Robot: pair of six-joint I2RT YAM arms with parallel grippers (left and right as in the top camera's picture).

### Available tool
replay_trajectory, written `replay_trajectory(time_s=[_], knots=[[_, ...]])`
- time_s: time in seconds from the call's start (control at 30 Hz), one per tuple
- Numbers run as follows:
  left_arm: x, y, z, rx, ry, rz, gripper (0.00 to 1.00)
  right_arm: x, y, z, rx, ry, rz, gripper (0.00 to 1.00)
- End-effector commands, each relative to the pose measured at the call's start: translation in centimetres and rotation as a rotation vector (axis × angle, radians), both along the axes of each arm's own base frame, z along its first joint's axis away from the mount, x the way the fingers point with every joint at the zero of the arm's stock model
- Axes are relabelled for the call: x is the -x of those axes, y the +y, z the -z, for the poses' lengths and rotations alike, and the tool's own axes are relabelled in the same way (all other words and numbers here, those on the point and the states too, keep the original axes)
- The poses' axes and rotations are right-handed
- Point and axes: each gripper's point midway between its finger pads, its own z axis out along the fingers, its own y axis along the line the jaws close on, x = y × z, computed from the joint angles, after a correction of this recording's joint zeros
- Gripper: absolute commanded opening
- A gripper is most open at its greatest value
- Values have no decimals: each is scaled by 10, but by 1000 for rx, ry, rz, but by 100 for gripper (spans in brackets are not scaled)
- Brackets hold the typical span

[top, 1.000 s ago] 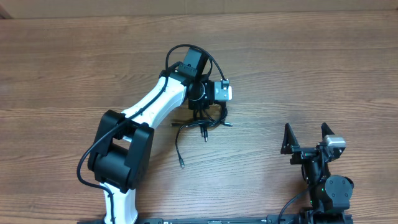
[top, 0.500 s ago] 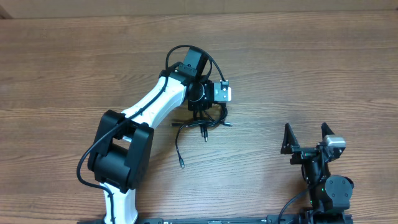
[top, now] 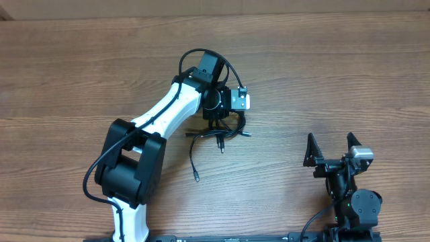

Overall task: Untangle cables
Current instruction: 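Lift the cable bundle with the left gripper toward the right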

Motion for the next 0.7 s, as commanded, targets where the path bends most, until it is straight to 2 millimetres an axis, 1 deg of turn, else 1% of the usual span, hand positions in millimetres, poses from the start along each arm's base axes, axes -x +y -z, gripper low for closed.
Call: replay_trajectory(time_s=[0.0, 0.07, 0.17, 0.23, 0.43, 0.53, 0.57, 0.63, 0.67], knots=[[-8, 5, 4, 3, 7, -17, 41, 0, 0, 1, 4, -6, 4, 100], [-9, 7, 7, 0, 12, -20, 45, 0, 0, 1, 4, -6, 4, 100], [-9, 8, 9, -3, 16, -22, 45, 0, 0, 1, 4, -6, 4, 100], [-9, 7, 9, -2, 15, -22, 48, 0, 0, 1, 4, -6, 4, 100], [-12, 5, 9, 6, 4, -20, 48, 0, 0, 1, 4, -6, 4, 100], [-11, 6, 10, 4, 8, -20, 34, 0, 0, 1, 4, -6, 4, 100], [-11, 6, 11, 4, 9, -20, 28, 0, 0, 1, 4, -6, 4, 100], [-11, 6, 11, 2, 12, -20, 4, 0, 0, 1, 4, -6, 4, 100], [-10, 6, 11, 2, 14, -20, 4, 0, 0, 1, 4, -6, 4, 100]])
